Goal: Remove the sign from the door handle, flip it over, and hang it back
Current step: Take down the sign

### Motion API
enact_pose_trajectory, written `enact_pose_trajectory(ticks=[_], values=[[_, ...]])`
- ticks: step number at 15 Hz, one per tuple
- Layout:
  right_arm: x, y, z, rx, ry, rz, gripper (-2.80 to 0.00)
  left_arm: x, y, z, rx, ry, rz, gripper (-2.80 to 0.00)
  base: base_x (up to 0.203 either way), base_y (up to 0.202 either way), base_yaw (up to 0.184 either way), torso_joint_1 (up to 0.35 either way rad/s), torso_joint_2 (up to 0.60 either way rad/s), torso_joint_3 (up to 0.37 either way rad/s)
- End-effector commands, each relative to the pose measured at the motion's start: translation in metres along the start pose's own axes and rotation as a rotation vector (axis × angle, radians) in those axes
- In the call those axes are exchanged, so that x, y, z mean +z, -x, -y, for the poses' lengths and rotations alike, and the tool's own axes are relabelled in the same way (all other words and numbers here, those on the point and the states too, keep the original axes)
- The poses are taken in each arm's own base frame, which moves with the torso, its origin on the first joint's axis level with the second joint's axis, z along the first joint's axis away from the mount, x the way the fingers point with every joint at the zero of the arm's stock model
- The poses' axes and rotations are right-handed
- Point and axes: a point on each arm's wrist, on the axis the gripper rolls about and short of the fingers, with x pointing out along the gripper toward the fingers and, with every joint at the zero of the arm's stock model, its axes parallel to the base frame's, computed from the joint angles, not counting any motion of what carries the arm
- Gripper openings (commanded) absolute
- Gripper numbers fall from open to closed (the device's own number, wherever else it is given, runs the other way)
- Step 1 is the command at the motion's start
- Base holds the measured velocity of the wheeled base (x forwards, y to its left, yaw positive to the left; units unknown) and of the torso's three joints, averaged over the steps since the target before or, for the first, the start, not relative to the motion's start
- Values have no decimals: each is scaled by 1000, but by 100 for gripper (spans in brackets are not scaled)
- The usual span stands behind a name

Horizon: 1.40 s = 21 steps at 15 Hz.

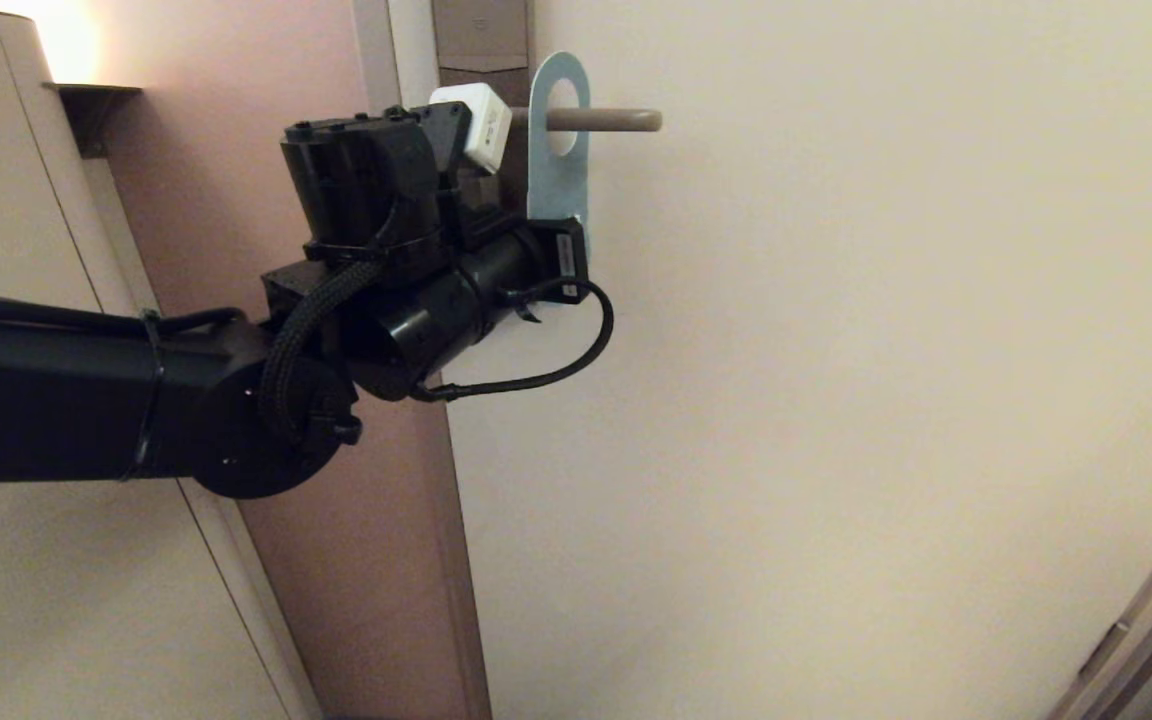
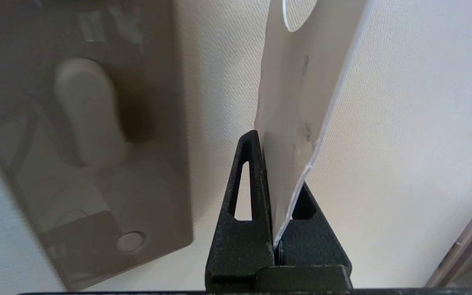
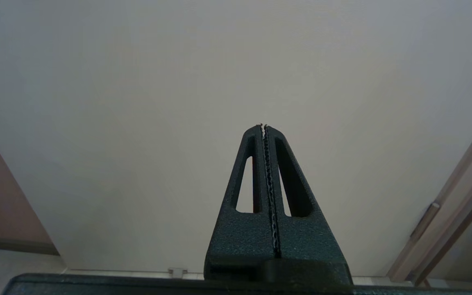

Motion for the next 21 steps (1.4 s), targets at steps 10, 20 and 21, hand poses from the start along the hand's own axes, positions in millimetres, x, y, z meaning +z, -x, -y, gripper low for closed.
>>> enact_pose_trajectory(ticks=[10, 20, 21], values=[[0, 0, 0, 0, 0, 0, -280, -14, -27, 39, 20, -23, 21, -280, 0, 0, 0, 0, 0, 0], [0, 0, 0, 0, 0, -1, -280, -19, -35, 60, 12, -41, 6, -280, 0, 0, 0, 0, 0, 0], [0, 0, 0, 0, 0, -1, -280, -17, -36, 60, 11, -46, 12, -280, 0, 0, 0, 0, 0, 0]])
